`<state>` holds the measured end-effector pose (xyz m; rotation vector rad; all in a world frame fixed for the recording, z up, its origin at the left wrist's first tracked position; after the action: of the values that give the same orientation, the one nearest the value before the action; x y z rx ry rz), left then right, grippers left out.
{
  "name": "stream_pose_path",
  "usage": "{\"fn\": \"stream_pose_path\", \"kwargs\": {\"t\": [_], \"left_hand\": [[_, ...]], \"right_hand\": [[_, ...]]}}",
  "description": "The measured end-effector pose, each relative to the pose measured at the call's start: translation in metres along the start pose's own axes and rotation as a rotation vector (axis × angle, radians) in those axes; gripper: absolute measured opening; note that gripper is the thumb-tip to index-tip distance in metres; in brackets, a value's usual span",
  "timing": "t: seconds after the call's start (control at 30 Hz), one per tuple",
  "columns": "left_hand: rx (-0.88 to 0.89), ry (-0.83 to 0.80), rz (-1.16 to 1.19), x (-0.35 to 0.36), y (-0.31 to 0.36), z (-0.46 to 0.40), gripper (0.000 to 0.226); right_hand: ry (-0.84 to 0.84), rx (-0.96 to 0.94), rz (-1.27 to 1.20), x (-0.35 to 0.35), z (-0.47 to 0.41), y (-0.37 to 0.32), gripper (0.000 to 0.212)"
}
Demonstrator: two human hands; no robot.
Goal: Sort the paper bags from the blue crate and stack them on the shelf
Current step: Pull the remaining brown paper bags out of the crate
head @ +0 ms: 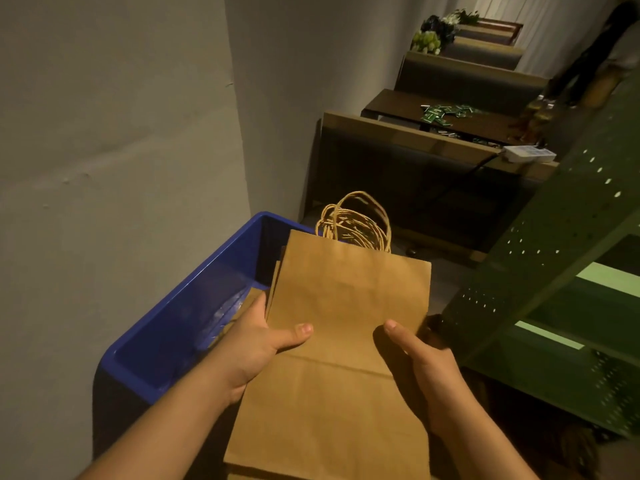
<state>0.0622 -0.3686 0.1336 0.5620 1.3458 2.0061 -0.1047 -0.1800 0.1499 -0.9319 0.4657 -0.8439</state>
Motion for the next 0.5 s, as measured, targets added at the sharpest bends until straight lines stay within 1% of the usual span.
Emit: {"fn": "stream_pose_path", "kwargs": {"t": [0.07, 0.13, 0.17, 0.2, 0.23, 0.27, 0.3, 0.33, 0.4, 0.47, 0.5], "left_hand": [[0.005, -0.009, -0.026, 0.000, 0.002, 0.000, 0.062], [0.005, -0.040, -0.029, 0.002, 0.002, -0.002, 0.063], [-0.003, -0.049, -0.033, 0.001, 0.000, -0.003, 0.068], [-0.023, -0.050, -0.044, 0.001, -0.002, -0.004, 0.081], [-0.039, -0.055, -0.054, 0.001, -0.006, -0.006, 0.102], [-0.053, -0.050, -0.079, -0.002, -0.011, -0.011, 0.119], [-0.061, -0.058, -0.097, -0.001, -0.014, -0.013, 0.128], [-0.065, -0.074, -0.117, 0.000, -0.014, -0.016, 0.131], [-0.113, -0.126, -0.174, 0.003, -0.016, -0.019, 0.129], [-0.153, -0.151, -0.235, 0.002, -0.007, -0.022, 0.126], [-0.168, -0.140, -0.220, -0.003, -0.001, -0.026, 0.118]], "right_hand": [[-0.014, 0.012, 0.004, 0.003, 0.000, 0.006, 0.044], [-0.021, 0.002, -0.001, 0.004, -0.001, 0.009, 0.043], [-0.019, -0.007, -0.002, 0.004, -0.001, 0.008, 0.041], [-0.015, -0.023, 0.002, 0.002, -0.003, 0.008, 0.039], [-0.009, -0.034, 0.009, 0.001, -0.003, 0.007, 0.038], [-0.010, -0.043, 0.010, -0.001, -0.005, 0.007, 0.038], [-0.004, -0.048, 0.007, -0.002, -0.005, 0.006, 0.037], [-0.003, -0.061, -0.001, -0.003, -0.006, 0.006, 0.035], [-0.019, -0.096, -0.038, -0.004, -0.007, 0.002, 0.026], [-0.028, -0.116, -0.075, -0.007, -0.010, 0.001, 0.025], [-0.023, -0.111, -0.073, -0.009, -0.012, 0.002, 0.026]]}}
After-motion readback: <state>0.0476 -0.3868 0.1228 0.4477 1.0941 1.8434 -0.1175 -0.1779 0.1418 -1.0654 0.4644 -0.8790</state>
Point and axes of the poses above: each hand's wrist, its own z-axis away from the middle knuckle, its own x-axis out of the palm, y = z × x, the point moved 10 cm from there along -z, towards the middle knuckle, and after that the axes turned 4 degrees about -z, right-handed, at the moved point
